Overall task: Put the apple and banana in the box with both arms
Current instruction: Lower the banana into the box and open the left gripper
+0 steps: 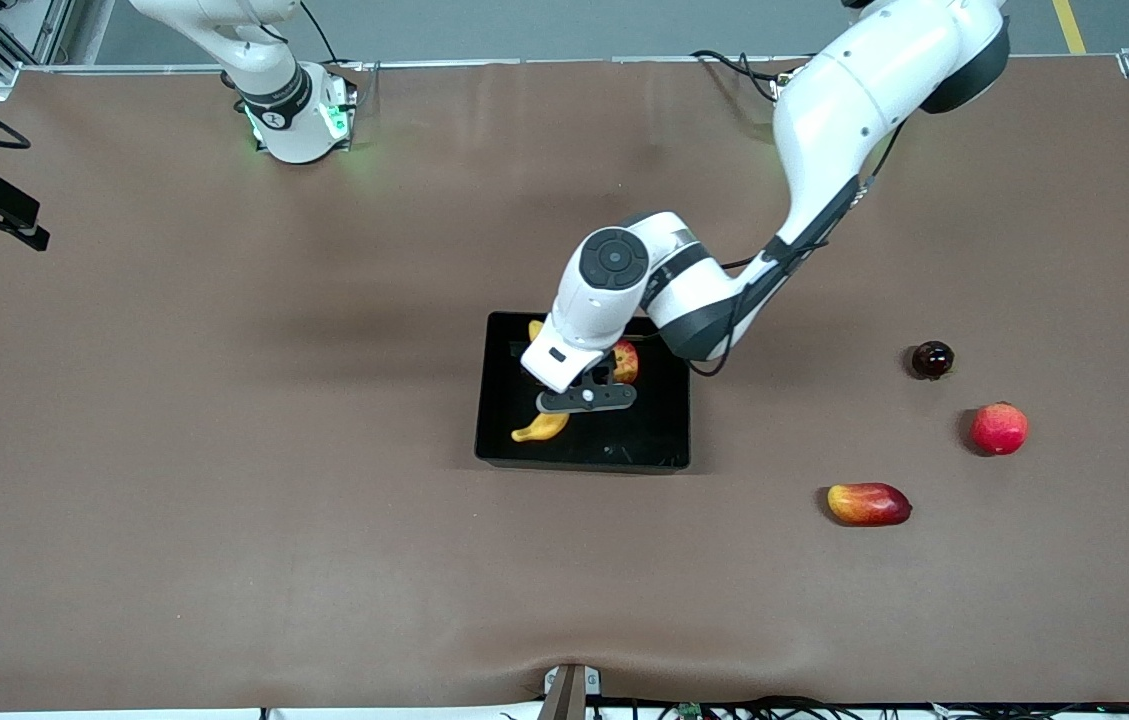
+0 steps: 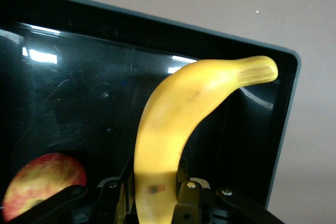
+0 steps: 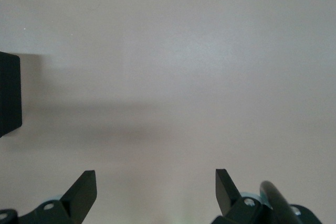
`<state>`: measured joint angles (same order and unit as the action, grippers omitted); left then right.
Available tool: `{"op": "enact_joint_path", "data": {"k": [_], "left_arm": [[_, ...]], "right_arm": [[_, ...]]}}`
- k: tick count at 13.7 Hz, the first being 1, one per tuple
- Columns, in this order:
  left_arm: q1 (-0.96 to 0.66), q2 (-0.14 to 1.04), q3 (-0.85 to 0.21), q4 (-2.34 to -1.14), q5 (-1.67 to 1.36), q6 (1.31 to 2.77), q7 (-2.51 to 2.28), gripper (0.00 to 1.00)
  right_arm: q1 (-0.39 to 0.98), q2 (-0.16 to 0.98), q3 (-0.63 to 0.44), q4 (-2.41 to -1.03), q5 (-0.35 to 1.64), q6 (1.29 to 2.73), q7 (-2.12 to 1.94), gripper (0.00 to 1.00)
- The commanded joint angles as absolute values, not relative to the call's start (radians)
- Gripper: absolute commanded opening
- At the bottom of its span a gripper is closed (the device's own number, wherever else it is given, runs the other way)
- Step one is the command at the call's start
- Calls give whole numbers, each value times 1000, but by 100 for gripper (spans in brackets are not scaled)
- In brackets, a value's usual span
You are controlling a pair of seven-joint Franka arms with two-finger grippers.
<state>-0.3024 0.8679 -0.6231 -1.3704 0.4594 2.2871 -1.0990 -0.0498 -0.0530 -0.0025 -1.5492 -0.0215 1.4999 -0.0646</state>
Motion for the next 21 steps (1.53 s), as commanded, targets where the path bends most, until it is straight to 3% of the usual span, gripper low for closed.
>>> {"op": "enact_joint_path", "data": {"k": [1,8,10,12,13,16,21], "left_arm": [[-325,928,-598,-1331,459,2356,-1109,0],[-411,977,-502,-1335,459,2379,-1129,0],[-417,976,-486,-1336,460,2379,-1126,22],[-416,968,-486,-1336,460,2379,-1134,67],[-411,951,-486,-1339,462,2378,-1147,100],[-384,852,-486,-1344,472,2349,-1157,100],[-250,564,-495,-1345,427,2009,-1135,100]], "right_arm": [[-64,-55,15,-1539,-25,1486,-49,100],[-66,-55,15,-1539,-25,1486,-49,100],[-66,-55,15,-1540,-25,1485,-49,100],[-66,-54,15,-1540,-25,1486,-49,100],[-66,-54,15,-1540,-25,1486,-49,100],[-64,-54,15,-1540,-25,1486,-49,100],[-64,-54,15,-1540,-25,1486,-49,100]]}}
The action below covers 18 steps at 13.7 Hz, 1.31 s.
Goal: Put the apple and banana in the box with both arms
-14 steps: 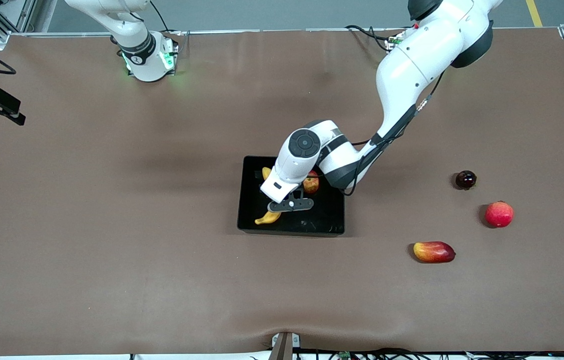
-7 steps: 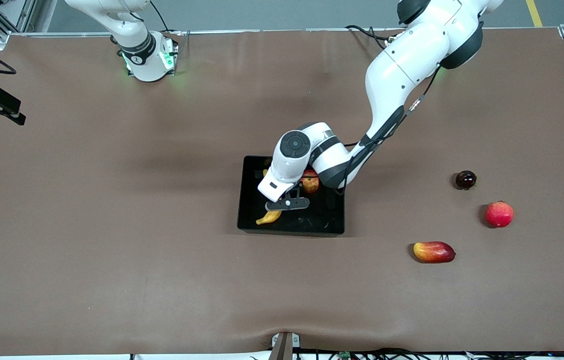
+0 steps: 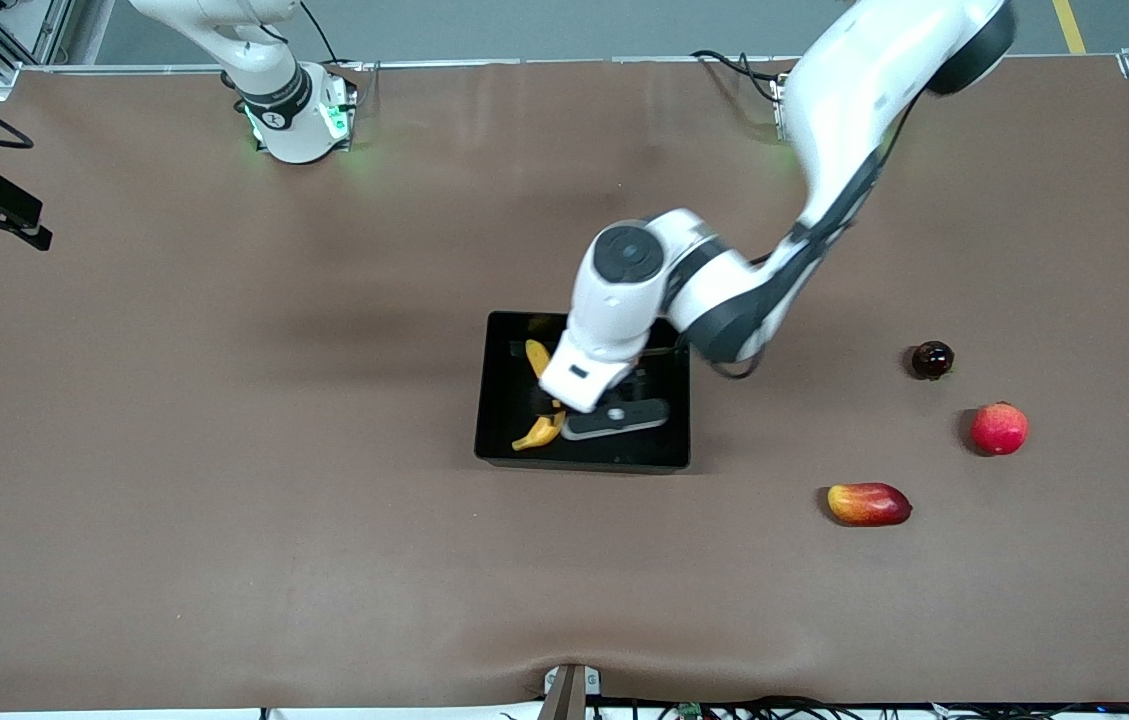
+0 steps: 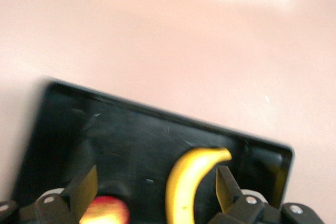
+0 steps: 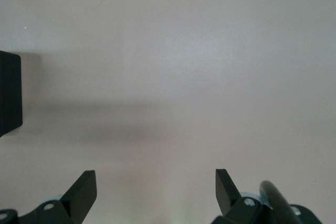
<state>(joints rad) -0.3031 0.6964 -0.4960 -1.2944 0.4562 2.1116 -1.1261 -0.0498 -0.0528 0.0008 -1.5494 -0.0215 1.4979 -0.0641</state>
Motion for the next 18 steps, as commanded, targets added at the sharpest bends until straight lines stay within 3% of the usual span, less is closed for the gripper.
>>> {"op": "enact_joint_path", "data": {"k": [1,8,11,15,18], "left_arm": [[-211,516,-495,-1347,417,1956,-1126,100],[73,272,-495,-1353,287,1659,-763,100],[173,204,-485,-1364,207,1612,-570,100],[95,48,-222,-1498,59,1612,-205,100],[57,-49,-150,-1612,32,1603,-146,100]], "right_arm": [[-64,-54,17,-1540,-25,1486,-49,100],[-66,-52,18,-1539,-25,1493,-49,100],[-63,-54,18,-1537,-25,1494,-49,100],[-63,-49,18,-1537,-23,1497,-49,100],[-74,-49,17,-1536,-23,1499,-49,100]]}}
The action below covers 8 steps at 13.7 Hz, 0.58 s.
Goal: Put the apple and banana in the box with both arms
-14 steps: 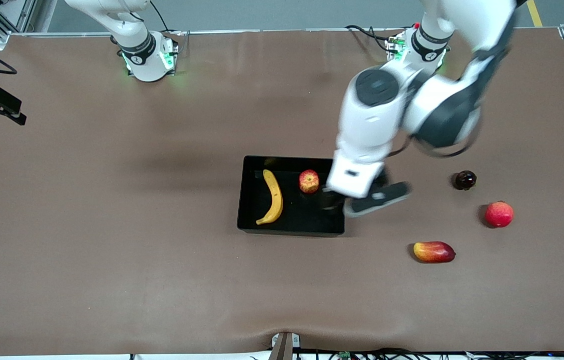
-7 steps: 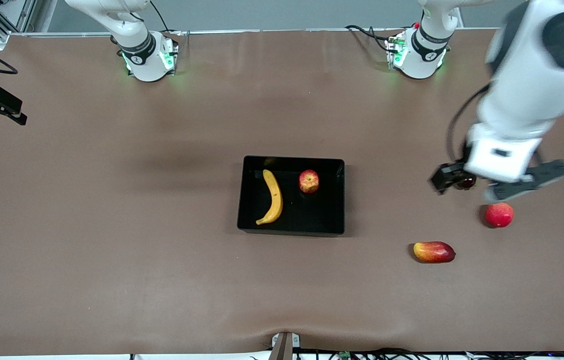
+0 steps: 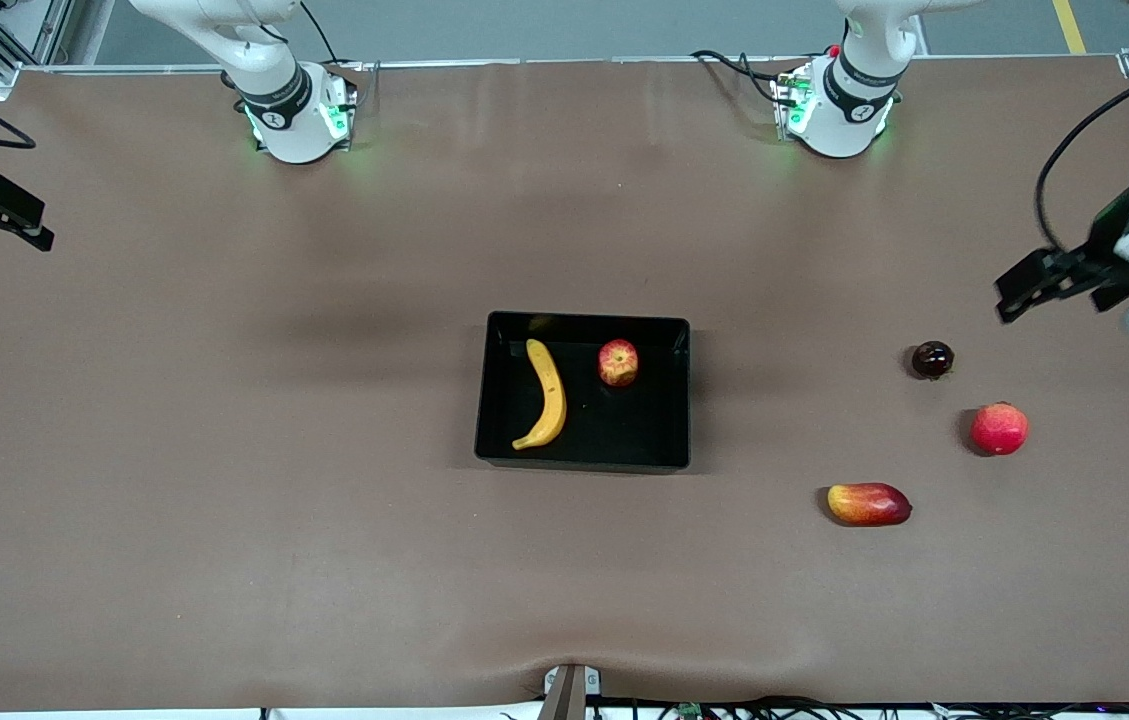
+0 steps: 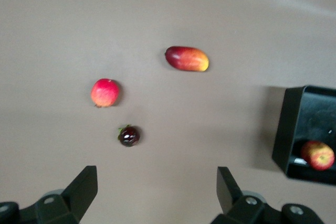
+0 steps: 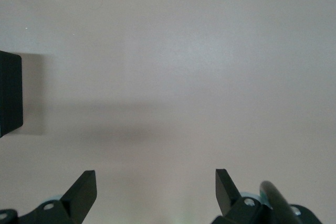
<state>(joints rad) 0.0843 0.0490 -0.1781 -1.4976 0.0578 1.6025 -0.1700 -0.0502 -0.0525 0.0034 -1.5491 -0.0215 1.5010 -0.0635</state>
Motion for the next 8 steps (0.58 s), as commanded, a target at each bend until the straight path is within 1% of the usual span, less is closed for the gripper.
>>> {"op": "enact_joint_path", "data": {"k": [1,2,4,8], "left_arm": [[52,-76,-146,-1644,25,1598,-144,100],[35,-106,-140,-1678,25,1598,-147,100],[-14,-139,-85,-1716,25,1600,-147,100],[-20,-146,-83,-1707,5,1600,-166,100]], "right_arm": [[-71,-49,17,-1534,-25,1500,-49,100],[-68,-48,17,-1534,-25,1500,-49,100],[-67,-48,17,-1534,-25,1500,-49,100],[-66,-48,17,-1534,-25,1500,-49,100]]}}
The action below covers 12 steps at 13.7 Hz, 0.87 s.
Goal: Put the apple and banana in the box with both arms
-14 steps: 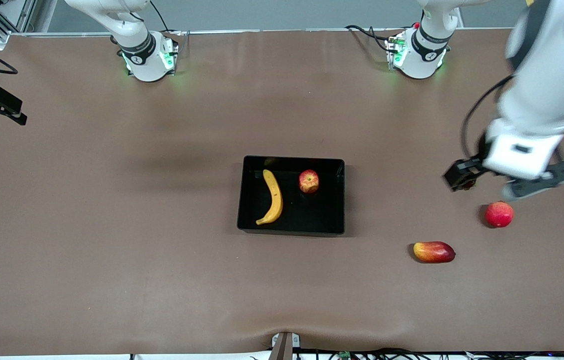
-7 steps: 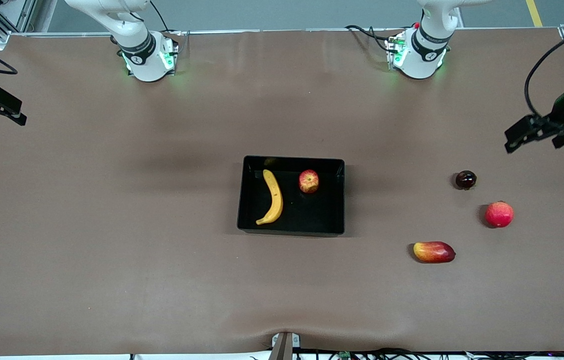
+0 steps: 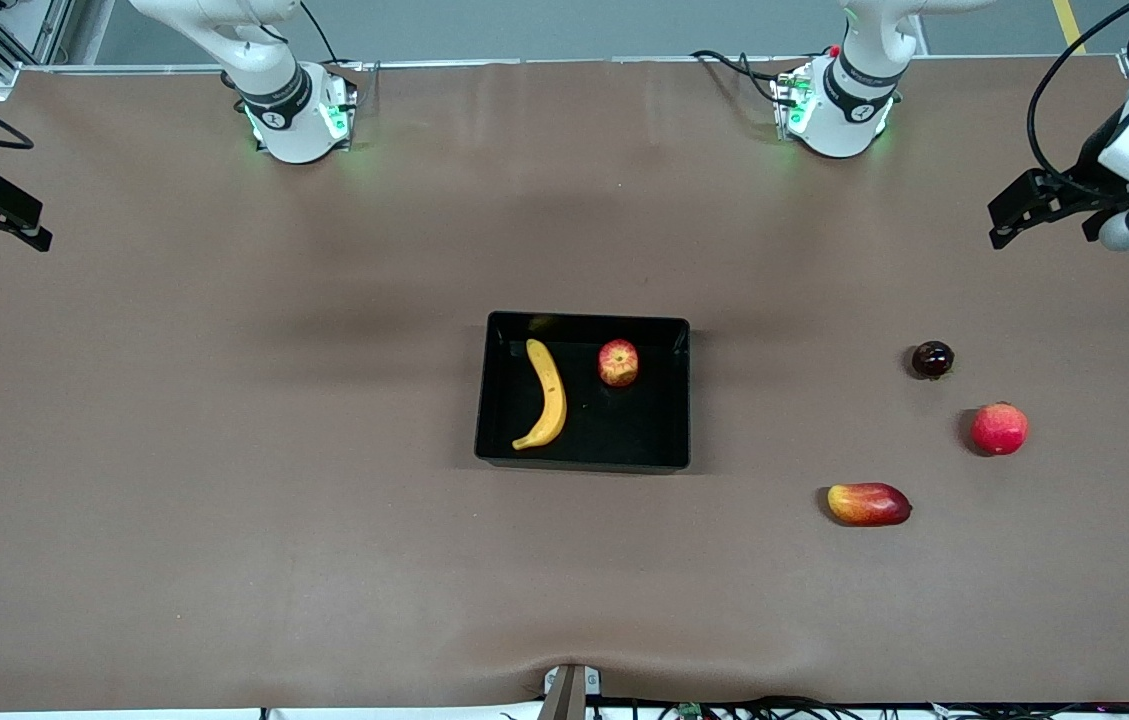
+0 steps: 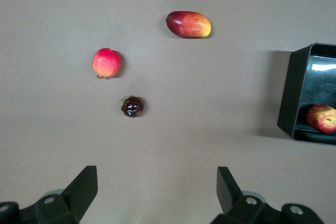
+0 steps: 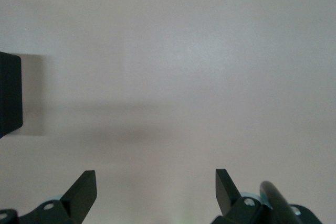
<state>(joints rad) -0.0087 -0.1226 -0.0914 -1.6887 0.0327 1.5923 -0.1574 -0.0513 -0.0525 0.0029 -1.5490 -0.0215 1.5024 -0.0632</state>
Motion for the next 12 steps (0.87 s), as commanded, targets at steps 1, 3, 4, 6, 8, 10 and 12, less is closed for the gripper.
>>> {"op": "enact_joint_path", "data": {"k": [1,3,4,6,8,10,12], "left_arm": [[-18,-146,-84,-1707,3,1598,-164,100],[-14,-143,-84,-1707,3,1598,-158,100],[-14,-141,-84,-1706,3,1598,-160,100],[-18,-135,-86,-1706,2,1597,-167,100],[-23,-130,-89,-1704,-3,1597,-227,100],[-21,-132,-89,-1704,-3,1597,-248,100],[-21,-120,-87,-1678,-2,1597,-241,100]], "right_arm": [[-66,-48,17,-1534,-25,1499,-49,100],[-69,-48,17,-1534,-23,1500,-49,100],[-69,-48,17,-1534,-25,1500,-49,100],[-68,-48,17,-1534,-23,1500,-49,100],[-66,-45,17,-1534,-25,1500,-49,100],[-66,-44,17,-1534,-25,1500,-49,100],[-67,-44,17,-1534,-25,1500,-49,100]]}}
